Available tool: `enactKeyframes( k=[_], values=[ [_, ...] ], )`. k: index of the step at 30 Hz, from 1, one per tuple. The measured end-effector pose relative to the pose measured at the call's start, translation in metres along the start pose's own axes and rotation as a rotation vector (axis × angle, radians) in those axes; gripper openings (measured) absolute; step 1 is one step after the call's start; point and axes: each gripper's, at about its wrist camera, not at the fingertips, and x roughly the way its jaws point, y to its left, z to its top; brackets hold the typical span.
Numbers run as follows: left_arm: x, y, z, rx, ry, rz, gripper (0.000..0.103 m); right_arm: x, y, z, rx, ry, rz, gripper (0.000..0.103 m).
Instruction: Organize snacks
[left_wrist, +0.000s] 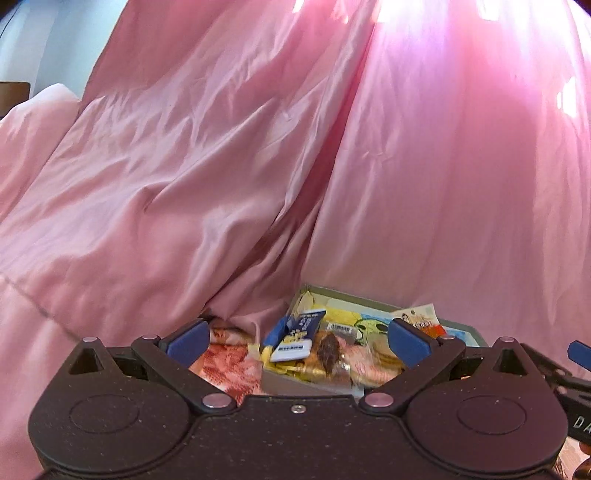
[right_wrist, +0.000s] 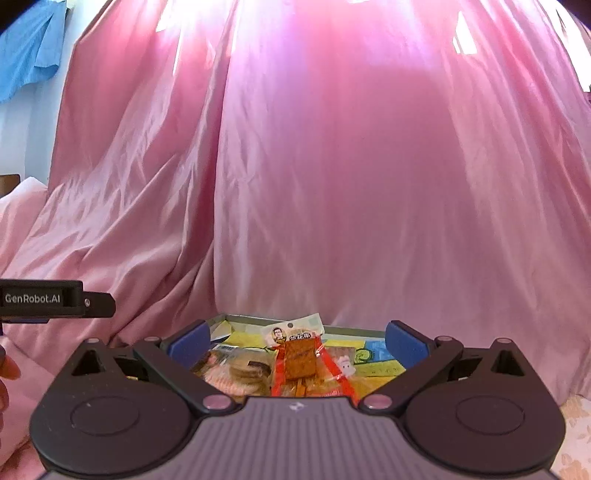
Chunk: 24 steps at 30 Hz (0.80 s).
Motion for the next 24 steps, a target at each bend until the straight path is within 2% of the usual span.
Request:
enactKeyframes(
  k=[13, 24],
  values=[
    [-0.051, 0.018, -0.046, 0.002, -0.03, 0.015, 0.102, -0.053, 0.002, -0.027, 0.014, -0.028, -0.033, 0.103],
    [-0.084, 0.04, -0.093, 0.018, -0.009, 0.032, 0.102, -0.098, 0.018, -0.069, 0.028, 0.023, -0.024, 0.103]
  ],
)
